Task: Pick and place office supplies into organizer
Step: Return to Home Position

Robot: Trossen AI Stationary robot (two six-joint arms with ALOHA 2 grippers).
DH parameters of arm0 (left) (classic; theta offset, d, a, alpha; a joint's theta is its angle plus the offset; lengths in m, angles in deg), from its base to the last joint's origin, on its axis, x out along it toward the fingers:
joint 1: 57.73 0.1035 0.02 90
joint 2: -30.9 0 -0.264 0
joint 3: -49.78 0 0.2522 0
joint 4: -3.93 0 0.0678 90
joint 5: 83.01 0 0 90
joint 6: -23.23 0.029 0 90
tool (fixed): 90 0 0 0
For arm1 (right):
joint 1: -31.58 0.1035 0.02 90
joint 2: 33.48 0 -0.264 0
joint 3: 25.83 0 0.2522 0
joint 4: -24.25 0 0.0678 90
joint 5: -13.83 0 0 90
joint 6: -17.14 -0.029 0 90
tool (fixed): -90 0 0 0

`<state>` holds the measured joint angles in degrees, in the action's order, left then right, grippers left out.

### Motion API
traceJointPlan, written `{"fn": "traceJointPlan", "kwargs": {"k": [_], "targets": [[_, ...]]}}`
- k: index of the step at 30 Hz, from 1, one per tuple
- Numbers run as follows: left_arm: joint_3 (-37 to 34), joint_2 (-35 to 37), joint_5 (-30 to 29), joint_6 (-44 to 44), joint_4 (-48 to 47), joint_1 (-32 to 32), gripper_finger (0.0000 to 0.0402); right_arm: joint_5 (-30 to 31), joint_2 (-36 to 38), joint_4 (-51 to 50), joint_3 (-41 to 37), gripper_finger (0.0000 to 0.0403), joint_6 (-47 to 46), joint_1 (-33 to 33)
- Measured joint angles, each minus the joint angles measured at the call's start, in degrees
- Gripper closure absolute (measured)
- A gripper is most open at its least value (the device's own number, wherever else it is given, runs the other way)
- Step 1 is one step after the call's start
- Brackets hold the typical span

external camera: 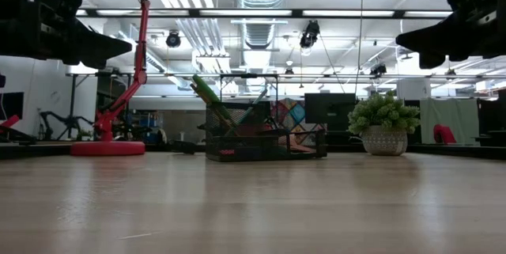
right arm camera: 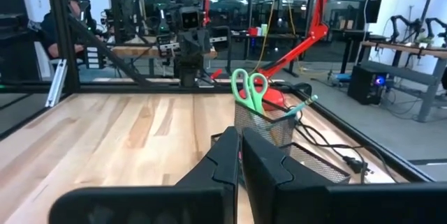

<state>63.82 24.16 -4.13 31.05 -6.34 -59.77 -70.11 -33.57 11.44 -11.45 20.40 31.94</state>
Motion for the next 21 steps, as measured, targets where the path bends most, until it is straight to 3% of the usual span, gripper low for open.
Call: {"fn": "traceJointPlan", "kwargs": {"k": [21], "targets": [[0.0,-3.7,0.0,-2.9,0.4,0.0,0.0402,0.0,-0.1,-0.2,0.1,0.0394,1.3,0.0]]}}
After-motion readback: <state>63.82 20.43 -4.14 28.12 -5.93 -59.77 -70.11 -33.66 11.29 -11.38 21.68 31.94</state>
